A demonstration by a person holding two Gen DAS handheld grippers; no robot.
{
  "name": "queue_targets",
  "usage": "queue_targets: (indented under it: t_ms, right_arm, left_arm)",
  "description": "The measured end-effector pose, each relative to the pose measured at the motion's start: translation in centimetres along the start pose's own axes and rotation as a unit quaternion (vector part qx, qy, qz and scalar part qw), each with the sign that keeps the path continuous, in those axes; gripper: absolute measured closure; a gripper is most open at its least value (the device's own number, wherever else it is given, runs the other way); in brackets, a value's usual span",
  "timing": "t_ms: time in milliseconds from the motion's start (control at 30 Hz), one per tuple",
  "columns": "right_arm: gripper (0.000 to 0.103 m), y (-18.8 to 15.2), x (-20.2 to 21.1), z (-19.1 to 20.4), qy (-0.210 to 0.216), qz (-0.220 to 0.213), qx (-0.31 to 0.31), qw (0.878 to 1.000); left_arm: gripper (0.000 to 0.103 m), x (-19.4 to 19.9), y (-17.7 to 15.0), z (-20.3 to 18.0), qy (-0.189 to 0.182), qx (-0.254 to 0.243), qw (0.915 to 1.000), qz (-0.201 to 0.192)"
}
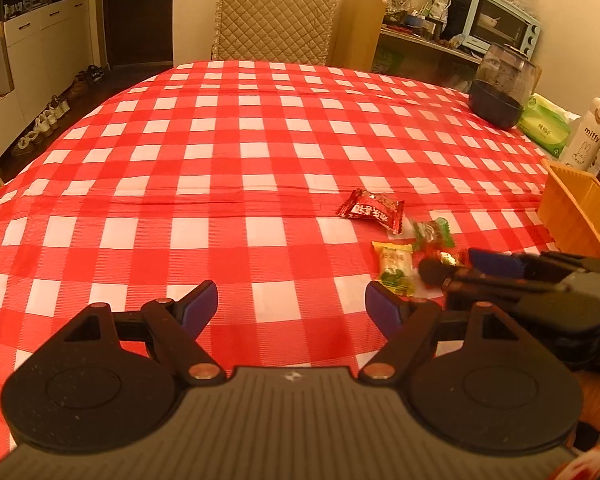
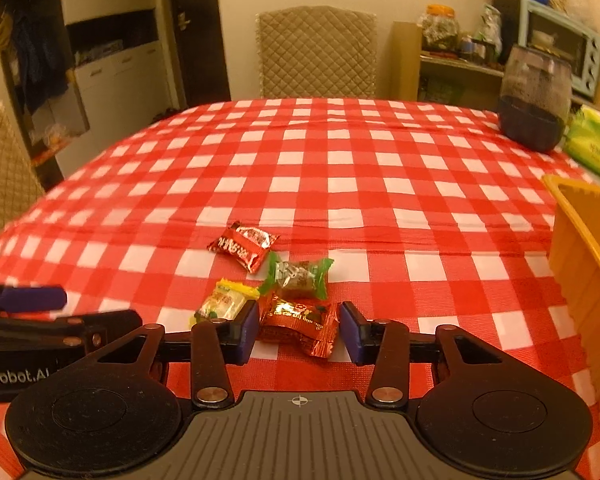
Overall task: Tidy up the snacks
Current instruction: 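Grasp the gold-wrapped candy with the right gripper while the left gripper approaches the yellow-green packet, then grasp the yellow-green candy packet with the left gripper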
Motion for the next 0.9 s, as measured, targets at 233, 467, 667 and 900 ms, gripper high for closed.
queue_targets:
  t_ms: [233, 467, 667, 900]
  right_arm:
    - [0.071, -0.4, -0.2, -0.2, -0.006, 0.002, 0.009, 1.0]
    - [0.081, -0.2, 1.2, -1.8, -0.024, 0.002, -0.005, 1.0]
    - [0.082, -0.1, 1.6, -3.6, -0.036, 0.004, -0.037, 0.999]
    - [0.082, -0.2, 2.1, -4.6, -0.045, 0.005, -0.056, 0.997]
  left_arm:
    - [0.024, 0.0, -0.1, 0.0, -0.004, 0.0, 1.0, -0.002]
    - [0.024, -0.6, 0.4, -1.2, -0.031, -0.014, 0.9993, -0.015]
    - [0.033, -1.6, 0.7, -3.0, -0.058, -0.039, 0.9974, -0.019]
    - [0.053, -3.4, 0.7, -5.4, -0.066, -0.083, 0.9943, -0.014]
Point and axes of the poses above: each gripper's, at about its wrist camera, not at the fingertips, and x roughly against the way its jaws point, z to its left, y to its top, the point moved 3 cm from there along -x, roughly the way its jaws point, and after that the axes turned 3 degrees about -y, right-handed, at the moved point
